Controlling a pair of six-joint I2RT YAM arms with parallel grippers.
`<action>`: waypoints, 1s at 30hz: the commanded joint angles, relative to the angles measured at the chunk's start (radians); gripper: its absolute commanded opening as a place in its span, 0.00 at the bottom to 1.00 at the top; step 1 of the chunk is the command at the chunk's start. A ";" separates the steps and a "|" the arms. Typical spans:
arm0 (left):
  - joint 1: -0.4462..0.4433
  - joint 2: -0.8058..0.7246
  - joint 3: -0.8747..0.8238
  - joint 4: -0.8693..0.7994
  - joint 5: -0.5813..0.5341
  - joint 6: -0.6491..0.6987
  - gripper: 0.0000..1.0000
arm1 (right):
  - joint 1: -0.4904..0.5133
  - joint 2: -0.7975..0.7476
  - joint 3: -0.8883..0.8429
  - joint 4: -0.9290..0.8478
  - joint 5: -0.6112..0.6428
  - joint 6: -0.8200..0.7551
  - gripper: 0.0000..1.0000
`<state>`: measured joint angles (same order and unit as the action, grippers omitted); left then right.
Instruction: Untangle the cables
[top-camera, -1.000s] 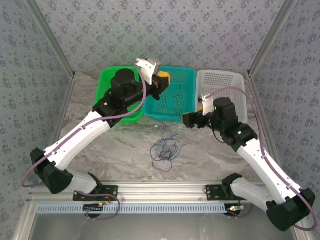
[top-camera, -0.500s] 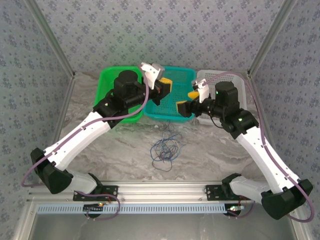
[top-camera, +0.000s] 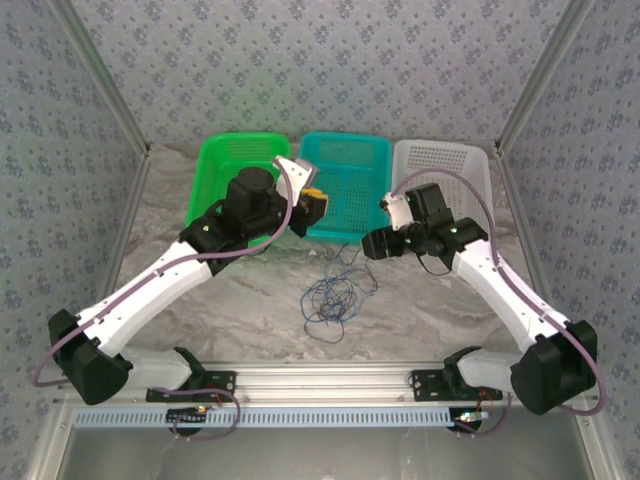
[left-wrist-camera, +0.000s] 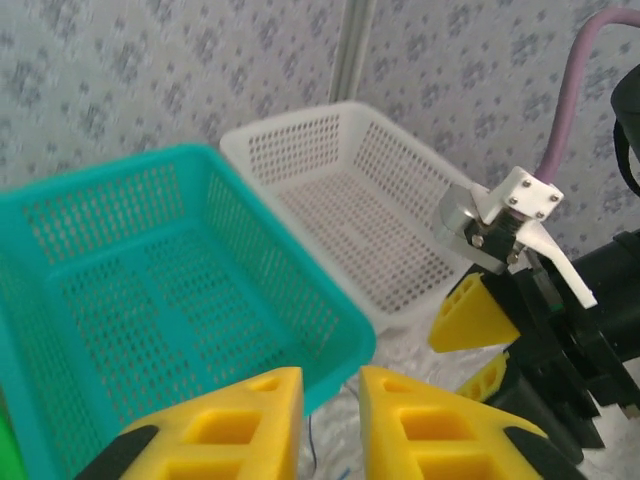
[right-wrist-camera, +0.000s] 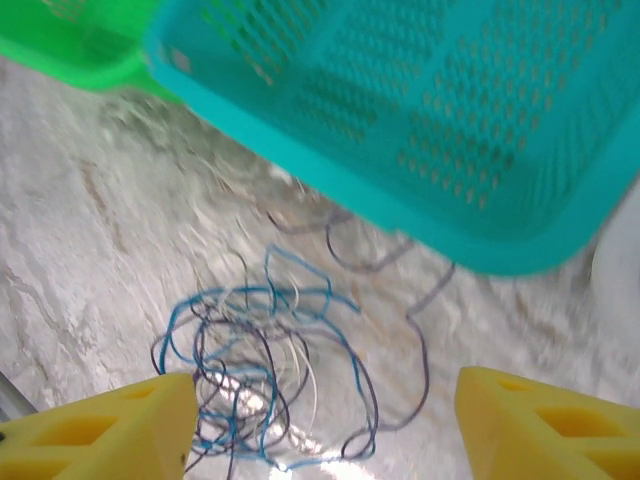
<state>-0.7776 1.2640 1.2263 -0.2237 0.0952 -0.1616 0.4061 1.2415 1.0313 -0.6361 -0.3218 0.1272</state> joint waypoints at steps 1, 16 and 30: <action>0.009 -0.054 -0.058 0.017 -0.048 -0.040 0.28 | -0.004 0.012 -0.071 -0.053 -0.011 0.098 0.68; 0.013 -0.059 -0.106 0.034 -0.046 -0.064 0.33 | 0.062 0.134 -0.186 0.106 -0.037 0.144 0.58; 0.018 -0.093 -0.127 0.037 -0.076 -0.063 0.35 | 0.097 0.158 -0.155 0.130 -0.014 0.121 0.00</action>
<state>-0.7654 1.1927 1.0954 -0.2127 0.0353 -0.2180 0.4835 1.4506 0.8406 -0.4839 -0.3485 0.2680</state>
